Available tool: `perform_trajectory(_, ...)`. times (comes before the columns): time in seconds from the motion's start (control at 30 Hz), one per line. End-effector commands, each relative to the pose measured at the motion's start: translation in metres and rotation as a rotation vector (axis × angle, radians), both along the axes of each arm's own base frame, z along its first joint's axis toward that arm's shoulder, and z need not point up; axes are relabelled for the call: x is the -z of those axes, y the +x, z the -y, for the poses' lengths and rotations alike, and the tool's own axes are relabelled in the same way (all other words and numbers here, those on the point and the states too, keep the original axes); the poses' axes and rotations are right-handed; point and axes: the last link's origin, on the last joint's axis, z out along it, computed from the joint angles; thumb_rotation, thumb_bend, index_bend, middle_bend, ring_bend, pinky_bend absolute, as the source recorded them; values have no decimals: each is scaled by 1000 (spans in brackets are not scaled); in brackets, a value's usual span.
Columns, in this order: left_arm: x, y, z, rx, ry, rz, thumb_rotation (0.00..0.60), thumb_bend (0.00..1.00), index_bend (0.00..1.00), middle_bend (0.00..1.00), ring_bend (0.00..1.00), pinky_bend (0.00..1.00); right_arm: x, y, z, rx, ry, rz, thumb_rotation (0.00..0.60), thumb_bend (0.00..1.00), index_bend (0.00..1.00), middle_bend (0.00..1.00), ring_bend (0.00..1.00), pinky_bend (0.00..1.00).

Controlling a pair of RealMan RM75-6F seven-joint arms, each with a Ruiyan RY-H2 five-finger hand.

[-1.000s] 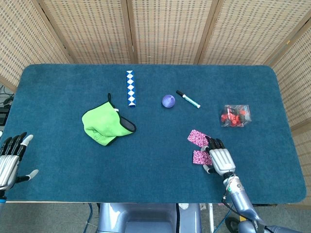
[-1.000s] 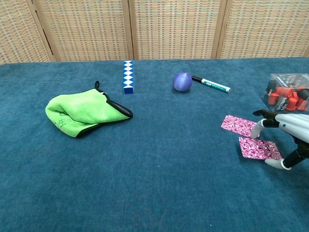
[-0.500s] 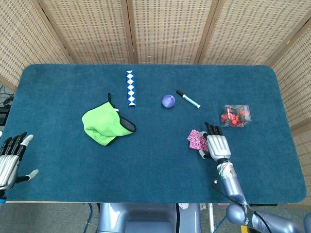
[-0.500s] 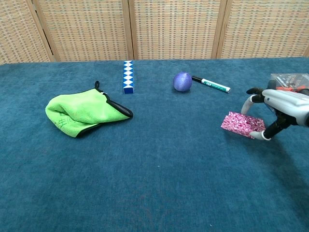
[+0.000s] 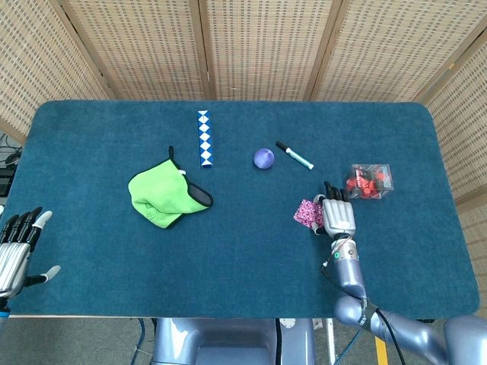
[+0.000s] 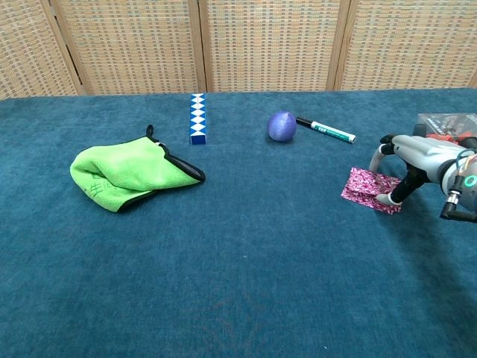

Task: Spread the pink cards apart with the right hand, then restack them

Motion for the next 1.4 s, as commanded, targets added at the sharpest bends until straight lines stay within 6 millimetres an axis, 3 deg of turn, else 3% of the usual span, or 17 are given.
perform_trajectory(0.03,0,0,0,0,-1,1,600,43,0,0,0,0,2,0,-1,2,-1,-7,600,340,647,11,0,6)
perform_trajectory(0.33,0,0,0,0,-2,1,600,43,0,0,0,0,3,-2,-3,6,7,-9,600,341,645,11,0,6)
perform_trajectory(0.6,0,0,0,0,-1,1,600,43,0,0,0,0,3,-3,-4,9,18,-2,600,270,465,1,0,6)
perform_trajectory(1.03,0,0,0,0,-2,3,600,43,0,0,0,0,2,-1,-4,2,11,8,600,259,429,0,0,6)
perform_trajectory(1.4,0,0,0,1,-2,3,600,44,0,0,0,0,1,0,-4,10,16,3,600,234,322,0,0,6)
